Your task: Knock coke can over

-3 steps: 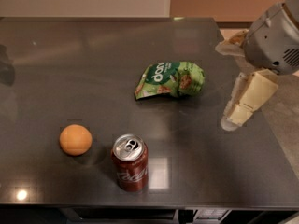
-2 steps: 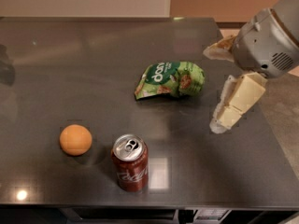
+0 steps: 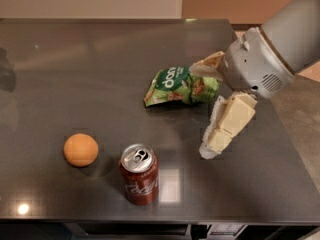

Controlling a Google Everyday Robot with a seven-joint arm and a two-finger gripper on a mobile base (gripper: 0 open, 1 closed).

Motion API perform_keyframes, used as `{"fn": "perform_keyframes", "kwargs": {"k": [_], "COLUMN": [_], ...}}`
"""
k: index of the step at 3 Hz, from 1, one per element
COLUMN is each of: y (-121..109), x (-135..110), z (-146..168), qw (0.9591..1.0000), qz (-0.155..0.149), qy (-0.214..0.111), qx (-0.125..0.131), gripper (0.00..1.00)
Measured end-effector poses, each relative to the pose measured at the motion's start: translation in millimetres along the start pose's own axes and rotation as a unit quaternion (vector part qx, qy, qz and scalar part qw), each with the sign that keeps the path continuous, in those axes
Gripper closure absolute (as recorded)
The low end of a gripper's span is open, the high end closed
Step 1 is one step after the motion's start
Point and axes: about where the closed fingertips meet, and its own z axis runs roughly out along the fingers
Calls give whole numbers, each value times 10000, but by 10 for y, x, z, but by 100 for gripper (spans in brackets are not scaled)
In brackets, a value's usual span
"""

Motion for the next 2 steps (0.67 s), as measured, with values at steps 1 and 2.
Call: {"fn": "perform_keyframes", "kwargs": {"k": [1, 2], "y": [209, 413], "x": [-137, -224], "z": [241, 514], "qw": [9994, 9971], "qz": [-240, -362], "qy": [-218, -643], "qx": [-151, -189], "gripper": [0, 0]}}
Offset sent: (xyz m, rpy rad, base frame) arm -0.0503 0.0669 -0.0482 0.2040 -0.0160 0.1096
